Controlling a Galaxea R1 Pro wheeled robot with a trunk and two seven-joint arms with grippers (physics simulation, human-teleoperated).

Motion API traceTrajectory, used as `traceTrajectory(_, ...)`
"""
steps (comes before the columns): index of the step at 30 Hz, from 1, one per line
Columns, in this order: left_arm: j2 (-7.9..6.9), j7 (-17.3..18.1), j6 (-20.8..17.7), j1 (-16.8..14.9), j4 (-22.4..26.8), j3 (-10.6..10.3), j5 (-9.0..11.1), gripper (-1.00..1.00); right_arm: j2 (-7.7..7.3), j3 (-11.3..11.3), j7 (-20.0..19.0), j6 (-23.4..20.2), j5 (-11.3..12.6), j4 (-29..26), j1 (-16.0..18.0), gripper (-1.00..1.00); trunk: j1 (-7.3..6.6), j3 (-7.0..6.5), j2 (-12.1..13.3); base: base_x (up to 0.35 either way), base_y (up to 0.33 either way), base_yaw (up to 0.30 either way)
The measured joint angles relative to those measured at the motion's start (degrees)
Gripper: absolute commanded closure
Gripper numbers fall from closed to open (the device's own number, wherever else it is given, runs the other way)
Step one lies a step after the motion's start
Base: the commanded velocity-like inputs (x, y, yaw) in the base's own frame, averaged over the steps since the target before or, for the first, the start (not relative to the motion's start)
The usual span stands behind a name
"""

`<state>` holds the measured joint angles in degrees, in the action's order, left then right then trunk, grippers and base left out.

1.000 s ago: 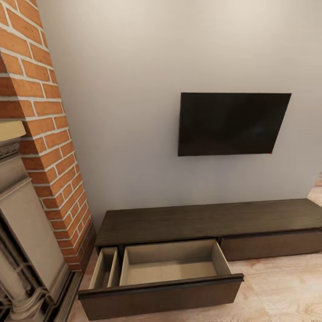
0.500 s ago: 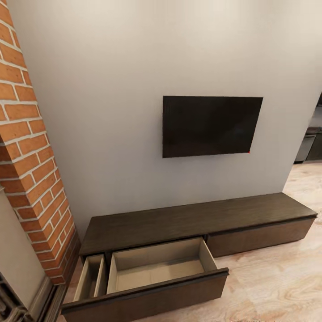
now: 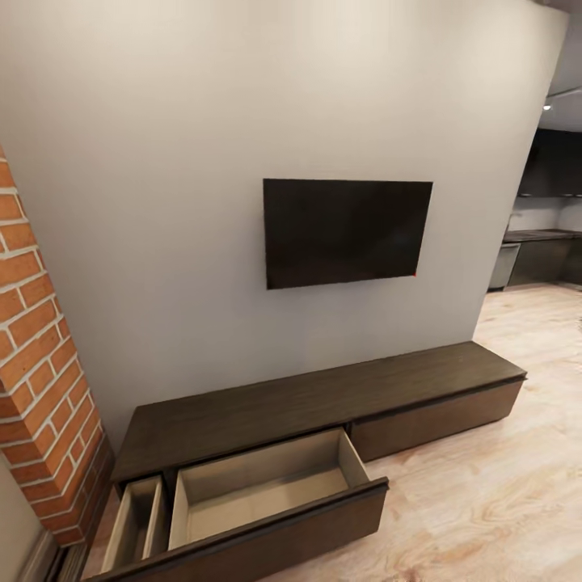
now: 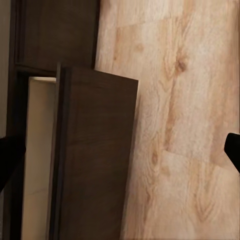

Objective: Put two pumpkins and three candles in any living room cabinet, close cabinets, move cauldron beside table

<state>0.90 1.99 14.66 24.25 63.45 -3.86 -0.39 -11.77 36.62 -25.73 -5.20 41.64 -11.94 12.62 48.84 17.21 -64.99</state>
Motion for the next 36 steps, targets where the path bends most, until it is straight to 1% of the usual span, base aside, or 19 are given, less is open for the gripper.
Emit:
traceTrajectory(8,0.03,0.0,0.0,0.0,0.0,-0.1,-0.1,-1.00,0.00,0.1,0.0,0.0,0.0,0.0,-0.1,-1.00,0.00,-0.52,0.0,0.000,0.000,-0.221)
traceTrajectory(10,0.02,0.0,0.0,0.0,-0.2,-0.4,-0.1,-1.00,0.00,0.1,0.1,0.0,0.0,0.0,-0.1,-1.00,0.00,-0.65,0.0,0.000,0.000,-0.220)
traceTrajectory(11,0.02,0.0,0.0,0.0,-0.3,-0.8,-0.2,-1.00,0.00,0.1,0.1,0.0,0.0,0.0,-0.1,-1.00,0.00,-0.72,0.0,0.000,0.000,-0.220)
traceTrajectory(14,0.04,0.0,0.0,0.0,-1.1,-3.4,-0.2,-1.00,0.00,0.1,0.1,0.0,0.0,0.1,-0.2,-1.00,0.00,-0.92,0.0,0.000,0.000,-0.220)
traceTrajectory(16,0.02,-0.3,0.0,0.0,-1.5,-4.5,-0.2,-1.00,0.00,0.2,0.1,0.0,0.0,0.1,-0.3,-1.00,0.00,-1.05,0.0,0.000,0.000,-0.220)
traceTrajectory(19,-0.02,-1.0,0.0,0.0,-1.8,-5.1,-0.2,-1.00,0.00,0.2,0.2,0.0,0.1,0.1,-0.4,-1.00,0.00,-1.24,0.0,0.000,0.000,-0.220)
traceTrajectory(30,0.04,-1.5,-0.1,0.0,-3.1,-5.6,-0.3,-1.00,0.00,0.3,0.2,0.1,0.2,0.1,-0.5,-1.00,0.00,-1.96,0.0,0.000,0.000,-0.220)
traceTrajectory(36,-0.02,-1.5,-0.1,0.0,-3.6,-6.7,-0.3,-1.00,0.10,0.2,0.1,0.2,0.3,0.0,-0.5,-1.00,0.00,-2.36,0.0,0.000,0.000,-0.219)
